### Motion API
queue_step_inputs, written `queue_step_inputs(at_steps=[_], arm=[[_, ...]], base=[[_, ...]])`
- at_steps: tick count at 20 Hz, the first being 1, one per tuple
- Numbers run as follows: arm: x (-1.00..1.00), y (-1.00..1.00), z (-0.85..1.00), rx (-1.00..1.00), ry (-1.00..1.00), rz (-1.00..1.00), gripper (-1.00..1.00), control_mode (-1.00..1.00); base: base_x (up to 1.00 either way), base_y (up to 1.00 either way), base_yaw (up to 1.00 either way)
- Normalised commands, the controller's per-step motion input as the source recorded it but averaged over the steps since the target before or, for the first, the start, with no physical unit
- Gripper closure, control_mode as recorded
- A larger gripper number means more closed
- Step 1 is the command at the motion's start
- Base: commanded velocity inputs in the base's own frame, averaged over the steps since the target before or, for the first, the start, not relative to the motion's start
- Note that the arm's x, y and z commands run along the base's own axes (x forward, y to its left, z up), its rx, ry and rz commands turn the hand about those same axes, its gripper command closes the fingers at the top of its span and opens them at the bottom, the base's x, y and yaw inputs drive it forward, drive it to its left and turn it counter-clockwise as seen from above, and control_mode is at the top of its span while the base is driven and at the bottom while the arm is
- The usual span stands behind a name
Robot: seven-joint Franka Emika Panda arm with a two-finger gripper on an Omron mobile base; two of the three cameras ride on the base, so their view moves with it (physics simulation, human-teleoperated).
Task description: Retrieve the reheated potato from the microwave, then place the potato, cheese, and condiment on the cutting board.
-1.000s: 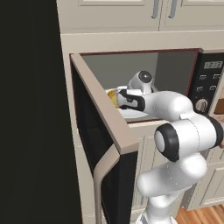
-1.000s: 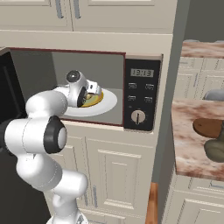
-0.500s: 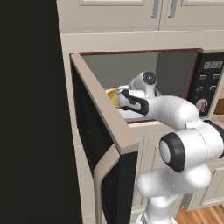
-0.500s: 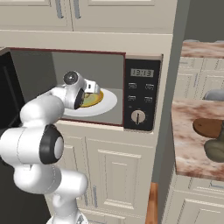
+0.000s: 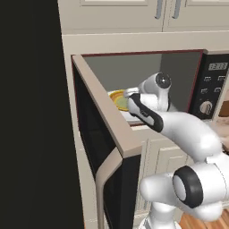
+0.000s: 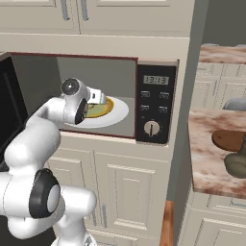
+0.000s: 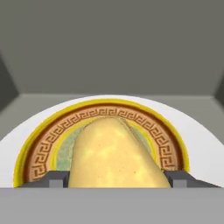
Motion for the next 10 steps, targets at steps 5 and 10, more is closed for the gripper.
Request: queue_step_inputs(at_steps=[5,10], arm=[[-0.72,-0.06,0.34,0.00,0.04,0.00,1.00,-1.00],[-0.82,-0.01,0.15,0.00,0.00,0.00,1.00,-1.00]], base=[[0.00,0.00,0.00],[0.00,0.00,0.00]])
